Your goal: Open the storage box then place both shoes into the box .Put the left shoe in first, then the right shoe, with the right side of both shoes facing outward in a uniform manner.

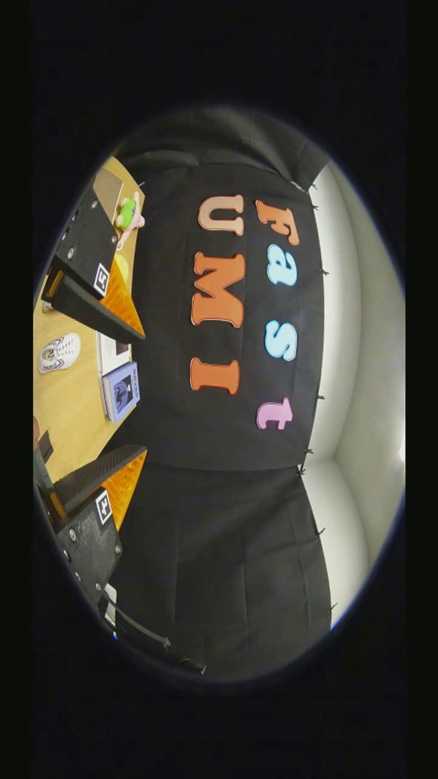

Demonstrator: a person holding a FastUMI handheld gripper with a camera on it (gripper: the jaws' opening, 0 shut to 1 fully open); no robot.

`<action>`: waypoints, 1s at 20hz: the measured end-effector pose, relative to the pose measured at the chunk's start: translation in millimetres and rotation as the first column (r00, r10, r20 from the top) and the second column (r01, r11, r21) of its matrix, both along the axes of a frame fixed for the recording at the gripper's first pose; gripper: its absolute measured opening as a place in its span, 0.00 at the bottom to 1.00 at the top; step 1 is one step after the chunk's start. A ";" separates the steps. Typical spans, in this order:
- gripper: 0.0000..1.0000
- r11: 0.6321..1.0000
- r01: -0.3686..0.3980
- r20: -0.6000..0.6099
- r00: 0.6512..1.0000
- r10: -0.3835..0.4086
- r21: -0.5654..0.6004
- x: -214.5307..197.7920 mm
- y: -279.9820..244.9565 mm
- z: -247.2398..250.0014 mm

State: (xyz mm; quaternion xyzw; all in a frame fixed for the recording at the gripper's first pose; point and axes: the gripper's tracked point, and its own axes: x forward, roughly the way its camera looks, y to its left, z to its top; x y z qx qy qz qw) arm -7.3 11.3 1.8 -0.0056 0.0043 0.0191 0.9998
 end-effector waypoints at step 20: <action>0.98 0.815 -0.327 -0.220 0.854 0.472 0.479 14.4 143.3 -135.2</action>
